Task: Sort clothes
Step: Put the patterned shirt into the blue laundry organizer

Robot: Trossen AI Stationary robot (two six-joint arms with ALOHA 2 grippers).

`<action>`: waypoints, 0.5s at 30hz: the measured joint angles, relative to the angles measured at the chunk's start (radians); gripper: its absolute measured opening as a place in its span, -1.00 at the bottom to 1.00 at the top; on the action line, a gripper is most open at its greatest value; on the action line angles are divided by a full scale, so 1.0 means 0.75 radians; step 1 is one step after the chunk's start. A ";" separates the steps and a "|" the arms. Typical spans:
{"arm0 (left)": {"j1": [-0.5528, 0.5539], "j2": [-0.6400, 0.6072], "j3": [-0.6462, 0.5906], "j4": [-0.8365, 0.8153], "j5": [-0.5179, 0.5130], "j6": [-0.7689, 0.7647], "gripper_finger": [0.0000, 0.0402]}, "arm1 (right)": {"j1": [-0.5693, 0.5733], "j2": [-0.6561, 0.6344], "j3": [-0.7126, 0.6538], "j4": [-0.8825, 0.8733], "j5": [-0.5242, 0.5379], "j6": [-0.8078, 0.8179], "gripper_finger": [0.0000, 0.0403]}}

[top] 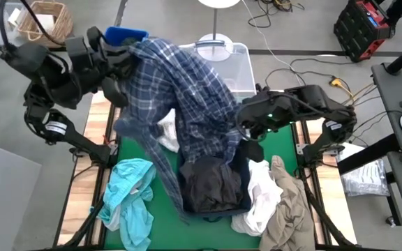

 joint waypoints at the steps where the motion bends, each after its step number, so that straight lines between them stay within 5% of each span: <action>1: 0.000 -0.001 0.008 0.007 -0.019 0.001 -1.00 | 0.006 -0.008 0.000 -0.005 0.001 0.021 0.61; 7: 0.001 -0.032 0.052 0.124 -0.159 0.087 -1.00 | 0.048 -0.053 0.000 -0.094 -0.007 0.143 0.62; 15: 0.001 -0.094 0.056 0.113 -0.115 0.100 -1.00 | 0.142 -0.056 -0.001 -0.139 0.001 0.225 0.51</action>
